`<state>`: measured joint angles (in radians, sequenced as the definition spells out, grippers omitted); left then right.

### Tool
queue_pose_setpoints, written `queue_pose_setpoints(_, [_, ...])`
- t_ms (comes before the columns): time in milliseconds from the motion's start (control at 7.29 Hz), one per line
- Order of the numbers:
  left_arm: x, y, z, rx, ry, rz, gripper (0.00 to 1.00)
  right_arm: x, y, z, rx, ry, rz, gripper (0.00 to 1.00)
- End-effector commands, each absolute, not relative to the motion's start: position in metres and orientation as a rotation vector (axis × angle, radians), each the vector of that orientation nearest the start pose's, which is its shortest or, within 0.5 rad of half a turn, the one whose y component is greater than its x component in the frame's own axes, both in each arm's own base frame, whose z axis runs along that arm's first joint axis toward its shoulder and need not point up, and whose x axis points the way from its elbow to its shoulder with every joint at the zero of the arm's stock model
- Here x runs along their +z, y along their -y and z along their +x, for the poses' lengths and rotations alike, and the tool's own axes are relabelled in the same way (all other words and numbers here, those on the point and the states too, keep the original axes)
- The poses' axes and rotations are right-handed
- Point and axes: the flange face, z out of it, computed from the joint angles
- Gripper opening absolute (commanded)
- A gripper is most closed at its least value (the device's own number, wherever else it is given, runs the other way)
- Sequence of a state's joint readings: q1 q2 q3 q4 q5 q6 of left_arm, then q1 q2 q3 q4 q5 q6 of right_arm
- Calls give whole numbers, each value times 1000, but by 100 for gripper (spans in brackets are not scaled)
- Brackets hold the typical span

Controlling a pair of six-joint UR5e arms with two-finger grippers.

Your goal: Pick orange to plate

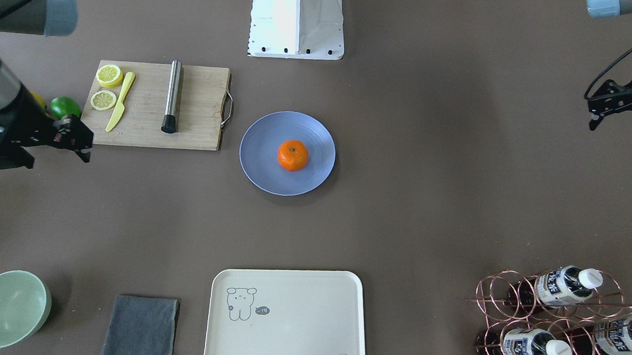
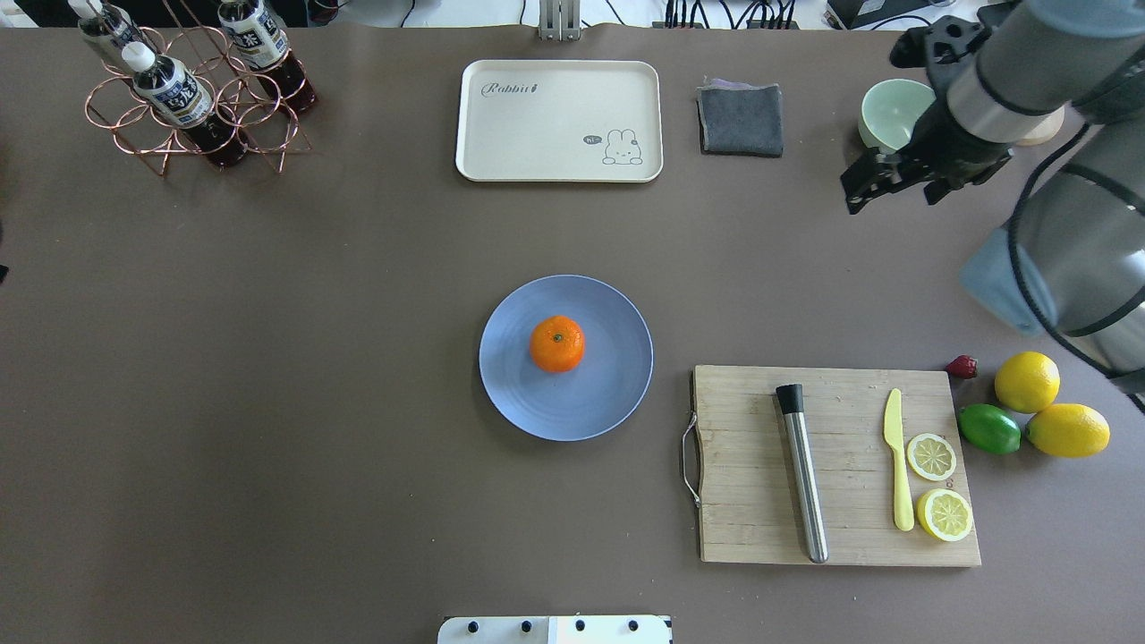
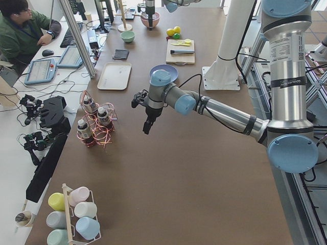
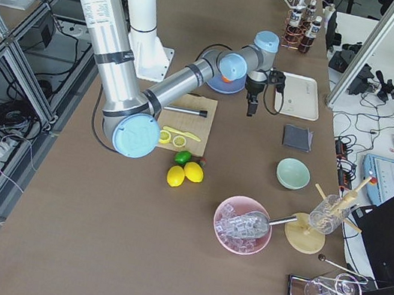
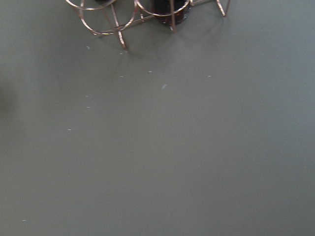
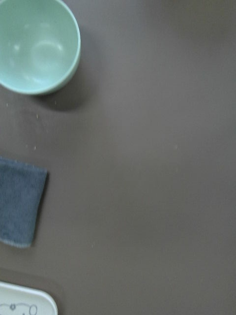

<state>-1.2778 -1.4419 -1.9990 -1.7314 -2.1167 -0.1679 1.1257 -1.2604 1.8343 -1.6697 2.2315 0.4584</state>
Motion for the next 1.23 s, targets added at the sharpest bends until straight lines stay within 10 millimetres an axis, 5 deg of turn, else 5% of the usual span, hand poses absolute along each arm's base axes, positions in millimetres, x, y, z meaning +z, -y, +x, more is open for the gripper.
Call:
queue_pose_setpoints(0, [566,451,-45,153,-625,269,98,471,576,-50,-178,814,131,100])
queue_pose_setpoints(274, [598,432,-64,75,-819,203,98,543,569,39,-111,790,115,100])
queue_pose_setpoints(548, [614,424,-95,-7,-814,199,98,581,532,92,-8,813,97,100])
queue_pose_setpoints(1097, [626,422,-103,-34,-816,185,98,608,509,102,40,805,59,100])
